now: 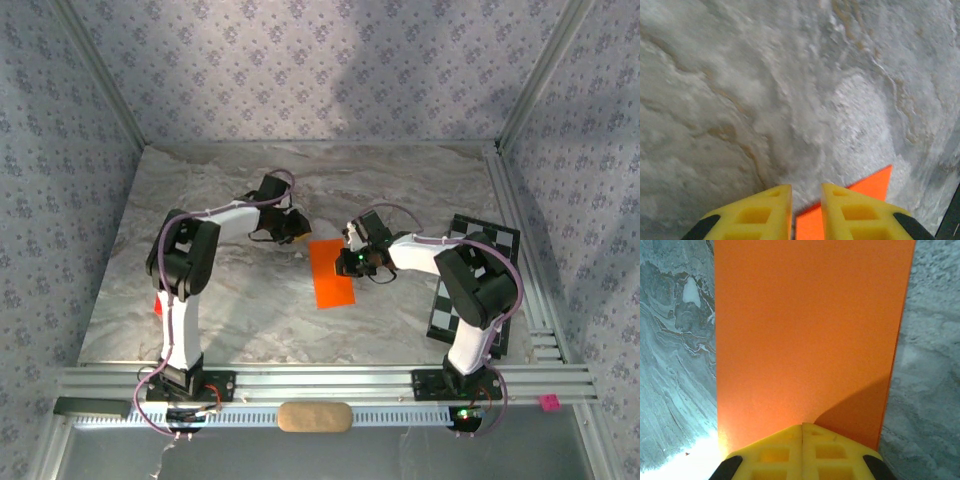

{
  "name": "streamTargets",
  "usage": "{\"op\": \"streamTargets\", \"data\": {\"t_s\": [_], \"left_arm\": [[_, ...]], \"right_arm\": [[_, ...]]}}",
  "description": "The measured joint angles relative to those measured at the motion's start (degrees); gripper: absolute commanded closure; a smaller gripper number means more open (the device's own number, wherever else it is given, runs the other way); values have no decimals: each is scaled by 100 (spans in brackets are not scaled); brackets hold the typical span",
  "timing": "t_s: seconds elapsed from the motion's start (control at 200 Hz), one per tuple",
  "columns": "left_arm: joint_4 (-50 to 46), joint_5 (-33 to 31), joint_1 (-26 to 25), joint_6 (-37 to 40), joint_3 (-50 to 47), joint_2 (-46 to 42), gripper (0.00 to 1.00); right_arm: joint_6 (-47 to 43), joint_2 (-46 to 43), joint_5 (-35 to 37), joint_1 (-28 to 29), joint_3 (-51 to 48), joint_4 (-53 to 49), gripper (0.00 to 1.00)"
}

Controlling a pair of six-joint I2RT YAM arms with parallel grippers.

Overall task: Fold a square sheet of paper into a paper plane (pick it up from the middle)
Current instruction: First fold the square sheet of paper in half at the center of the table.

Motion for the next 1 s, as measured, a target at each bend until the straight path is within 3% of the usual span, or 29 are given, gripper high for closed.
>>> {"op": "streamTargets", "data": {"t_s": [0.295, 0.48, 0.59, 0.745, 0.835, 0.999], "left_arm": [[280, 313, -789, 116, -380, -560, 77], [437, 435, -960, -9, -984, -476, 79], [520, 431, -940, -11, -1088, -393, 79], [697, 431, -942, -9, -1165, -393, 80], [767, 444, -942, -9, -1189, -393, 80], [831, 442, -940, -9, -1224, -411, 79]], "right_arm": [[4, 0, 2, 0, 11, 2, 100], [52, -9, 2, 0, 4, 15, 100], [107, -52, -15, 0, -50, 61, 93], [232, -308, -15, 0, -284, 83, 75], [334, -787, 111, -55, -529, -94, 73], [640, -1958, 262, -387, -964, -264, 59]]}}
